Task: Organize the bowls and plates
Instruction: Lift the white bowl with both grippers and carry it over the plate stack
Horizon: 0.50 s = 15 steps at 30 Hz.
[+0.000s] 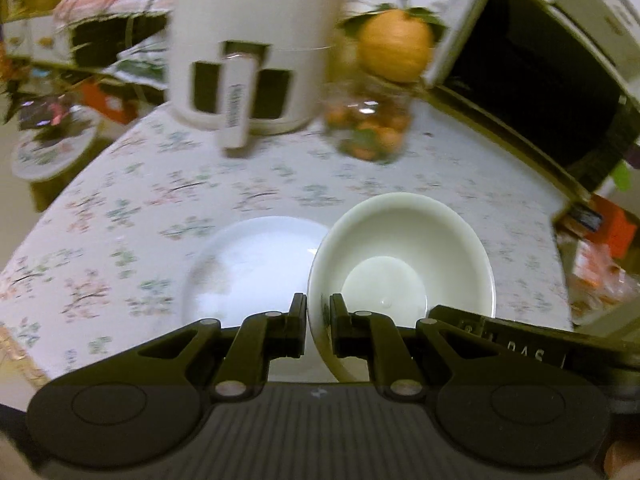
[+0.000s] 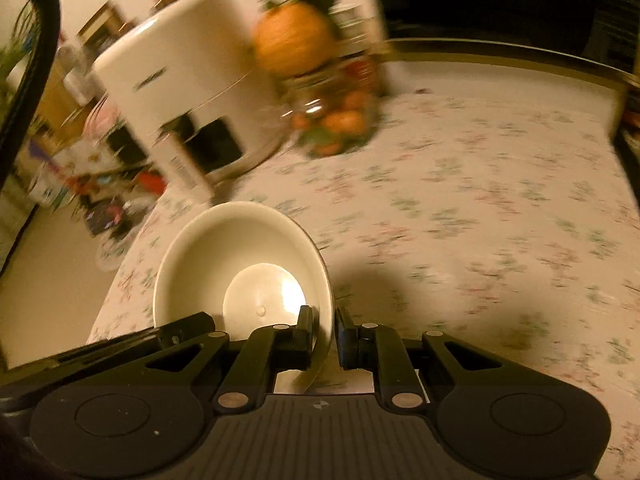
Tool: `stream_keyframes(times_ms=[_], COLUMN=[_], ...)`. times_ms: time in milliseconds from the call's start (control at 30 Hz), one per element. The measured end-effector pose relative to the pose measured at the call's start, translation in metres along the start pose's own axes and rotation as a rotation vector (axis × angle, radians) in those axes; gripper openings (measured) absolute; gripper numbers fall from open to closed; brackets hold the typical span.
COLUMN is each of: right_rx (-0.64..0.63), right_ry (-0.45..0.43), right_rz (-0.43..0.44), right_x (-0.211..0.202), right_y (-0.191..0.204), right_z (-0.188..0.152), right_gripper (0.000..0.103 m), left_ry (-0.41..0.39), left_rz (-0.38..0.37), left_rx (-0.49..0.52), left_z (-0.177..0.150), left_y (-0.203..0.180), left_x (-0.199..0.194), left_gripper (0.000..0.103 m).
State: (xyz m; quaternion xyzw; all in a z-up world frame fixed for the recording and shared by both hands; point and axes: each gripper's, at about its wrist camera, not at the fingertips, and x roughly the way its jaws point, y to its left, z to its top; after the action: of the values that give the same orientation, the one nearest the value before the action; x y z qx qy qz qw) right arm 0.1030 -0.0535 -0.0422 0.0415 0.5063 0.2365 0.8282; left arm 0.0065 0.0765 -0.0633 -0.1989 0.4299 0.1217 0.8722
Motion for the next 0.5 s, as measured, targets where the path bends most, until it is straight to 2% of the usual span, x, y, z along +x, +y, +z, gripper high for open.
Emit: stream_keyframes(times_ms=[200,500], right_rx=[-0.024,0.001], right_ry=[0.064,0.124], right_rz=[0.017,0.013], right_x=[0.03,0.05], right_y=[0.025,0.034], right_z=[0.001,0.004], right_gripper=[0.013,0.013], left_ry=[0.037,0.069], left_rz=[0.041,0.08], left_rx=[-0.038,-0.02], left_z=[0.004,0.005], left_y=[0.028,0.034], left_x=[0.015,0.03], left_gripper=[0.011,0.013])
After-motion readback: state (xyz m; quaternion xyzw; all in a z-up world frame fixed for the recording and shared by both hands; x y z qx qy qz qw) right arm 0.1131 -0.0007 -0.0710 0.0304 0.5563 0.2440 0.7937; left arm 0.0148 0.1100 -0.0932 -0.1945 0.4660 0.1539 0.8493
